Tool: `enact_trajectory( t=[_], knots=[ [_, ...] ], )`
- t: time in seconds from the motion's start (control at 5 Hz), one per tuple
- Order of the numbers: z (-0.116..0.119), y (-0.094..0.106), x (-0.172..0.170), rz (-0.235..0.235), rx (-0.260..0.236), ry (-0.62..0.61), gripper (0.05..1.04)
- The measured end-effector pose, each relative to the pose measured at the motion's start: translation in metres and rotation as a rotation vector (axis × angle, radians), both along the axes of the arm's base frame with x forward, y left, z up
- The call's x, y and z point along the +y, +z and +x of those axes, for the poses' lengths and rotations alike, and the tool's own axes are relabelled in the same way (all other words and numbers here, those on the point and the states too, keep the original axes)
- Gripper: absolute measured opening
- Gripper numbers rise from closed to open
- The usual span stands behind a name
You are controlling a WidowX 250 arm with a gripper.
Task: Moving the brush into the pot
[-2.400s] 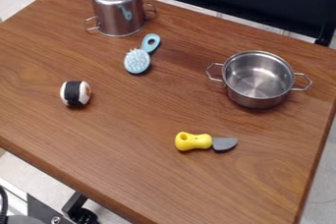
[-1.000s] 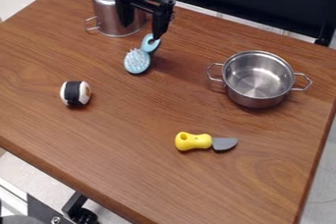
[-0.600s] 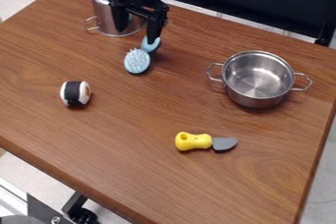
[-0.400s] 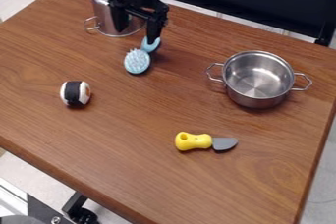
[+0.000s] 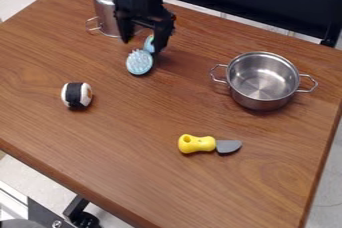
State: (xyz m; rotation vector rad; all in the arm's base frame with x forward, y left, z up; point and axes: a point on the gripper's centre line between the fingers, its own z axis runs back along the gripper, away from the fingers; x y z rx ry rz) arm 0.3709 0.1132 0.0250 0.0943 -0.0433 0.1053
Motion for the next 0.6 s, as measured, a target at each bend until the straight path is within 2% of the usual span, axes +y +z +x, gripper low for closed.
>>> enact_trajectory(
  t=[0.2,0.4,0.6],
  knots=[
    [-0.003,-0.009,-0.004,0.000,0.000,0.008,1.000],
    [-0.005,-0.017,-0.005,0.028,0.014,0.009,1.000],
    [-0.007,-0.019,-0.006,0.030,0.031,0.010,0.952]
  ],
)
